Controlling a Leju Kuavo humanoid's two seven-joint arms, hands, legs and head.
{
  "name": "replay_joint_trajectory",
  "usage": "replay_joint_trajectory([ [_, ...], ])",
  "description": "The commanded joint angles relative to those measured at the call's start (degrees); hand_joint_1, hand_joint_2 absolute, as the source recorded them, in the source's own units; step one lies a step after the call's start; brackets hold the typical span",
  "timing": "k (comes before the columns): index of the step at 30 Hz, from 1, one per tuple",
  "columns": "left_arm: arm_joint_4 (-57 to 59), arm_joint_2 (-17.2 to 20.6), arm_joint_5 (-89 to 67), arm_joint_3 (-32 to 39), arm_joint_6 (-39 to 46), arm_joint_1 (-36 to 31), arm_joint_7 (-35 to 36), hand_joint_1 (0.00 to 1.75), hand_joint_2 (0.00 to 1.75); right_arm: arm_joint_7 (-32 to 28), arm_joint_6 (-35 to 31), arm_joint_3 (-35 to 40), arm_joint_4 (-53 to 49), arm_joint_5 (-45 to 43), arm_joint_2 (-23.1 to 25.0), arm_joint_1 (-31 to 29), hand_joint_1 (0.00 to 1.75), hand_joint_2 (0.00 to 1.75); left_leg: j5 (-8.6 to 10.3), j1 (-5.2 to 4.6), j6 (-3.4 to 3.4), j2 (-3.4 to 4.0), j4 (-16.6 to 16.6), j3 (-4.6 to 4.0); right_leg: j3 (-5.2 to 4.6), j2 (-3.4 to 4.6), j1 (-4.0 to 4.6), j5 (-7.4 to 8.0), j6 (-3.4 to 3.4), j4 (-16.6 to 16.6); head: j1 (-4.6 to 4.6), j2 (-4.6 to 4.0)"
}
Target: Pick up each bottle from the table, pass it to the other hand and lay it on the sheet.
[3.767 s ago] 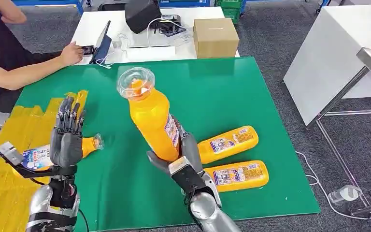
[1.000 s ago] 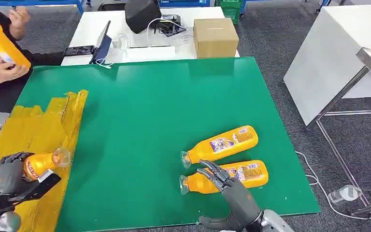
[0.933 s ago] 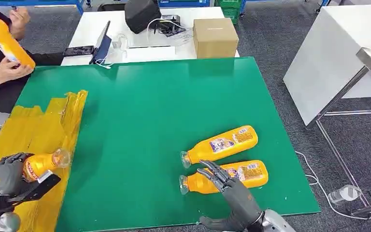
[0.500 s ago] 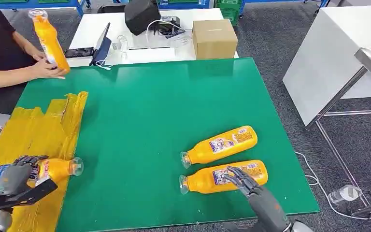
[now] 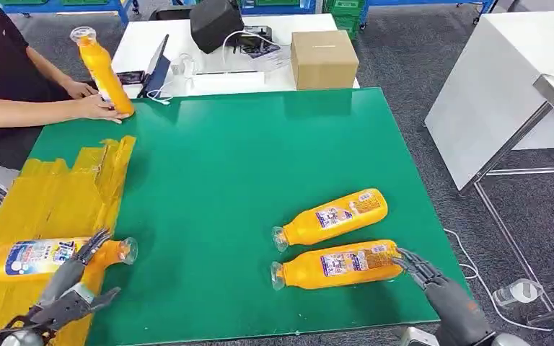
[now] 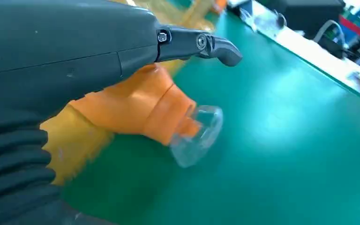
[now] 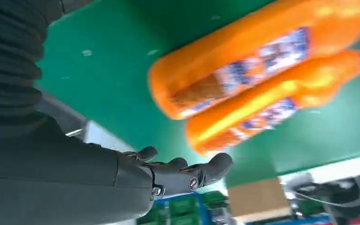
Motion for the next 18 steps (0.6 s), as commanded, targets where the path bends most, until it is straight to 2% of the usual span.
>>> replay_joint_trajectory([
  [1, -8.89, -5.9, 15.86, -1.13, -9.73, -0.99, 0.54, 0.0, 0.0, 2.92, 3.33, -2.9, 6.88, 2.03, 1.95, -2.2, 0.0, 1.75, 0.02, 0.07, 0.0, -0.07, -0.03, -0.03, 0.03, -0.09, 0.08, 0.03, -0.08, -0.13, -0.02, 0.0],
  [5, -8.36, -8.45, 15.4, -0.14, -10.71, -2.63, 0.54, 0.0, 0.0, 3.16, 3.58, -2.0, 8.33, 2.88, 2.95, -2.61, 0.0, 1.75, 0.08, 0.15, 0.02, -0.12, -0.05, -0.11, -0.17, -0.15, 0.16, 0.1, -0.08, -0.22, 0.02, 0.0],
  [6, -10.61, -8.95, 14.74, -0.36, -10.71, -2.22, 0.54, 0.0, 0.0, 3.7, 3.71, -1.42, 9.68, 4.05, 4.08, -3.68, 0.0, 1.75, 0.06, 0.13, 0.01, -0.08, -0.04, -0.08, -0.52, -0.11, 0.14, 0.08, -0.08, -0.19, 0.04, 0.0],
  [7, -11.74, -9.68, 15.56, -0.3, -11.76, -2.1, 0.54, 0.0, 0.0, 3.66, 3.84, -0.67, 10.96, 4.97, 4.92, -4.75, 0.0, 1.75, 0.03, 0.13, 0.01, -0.05, -0.04, -0.1, -0.42, -0.07, 0.13, 0.07, -0.07, -0.17, 0.02, 0.0],
  [11, -13.46, -13.06, 13.76, -1.19, -14.38, -3.16, 0.54, 0.0, 0.0, 3.06, 4.26, 4.92, 19.7, 11.83, 10.74, -13.46, 0.0, 1.75, 0.04, 0.15, 0.02, 0.09, -0.09, -0.08, -0.04, 0.03, 0.15, 0.14, 0.0, -0.24, 0.0, 0.0],
  [13, -13.28, -13.57, 12.41, -1.66, -14.31, -3.4, 0.54, 0.0, 0.0, 2.52, 5.08, 7.62, 23.28, 13.58, 12.82, -17.06, 0.0, 1.75, 0.07, 0.2, 0.01, 0.25, -0.13, -0.05, -0.02, 0.14, 0.21, 0.22, -0.03, -0.32, 0.02, 0.0],
  [18, -13.27, -13.34, 12.85, -2.09, -14.46, -3.59, 0.54, 0.0, 0.0, 2.06, 5.38, 9.42, 25.1, 15.07, 14.01, -19.27, 0.0, 1.75, 0.05, 0.14, 0.0, 0.29, -0.05, -0.13, -0.18, 0.21, 0.14, 0.14, -0.03, -0.14, 0.0, 0.0],
])
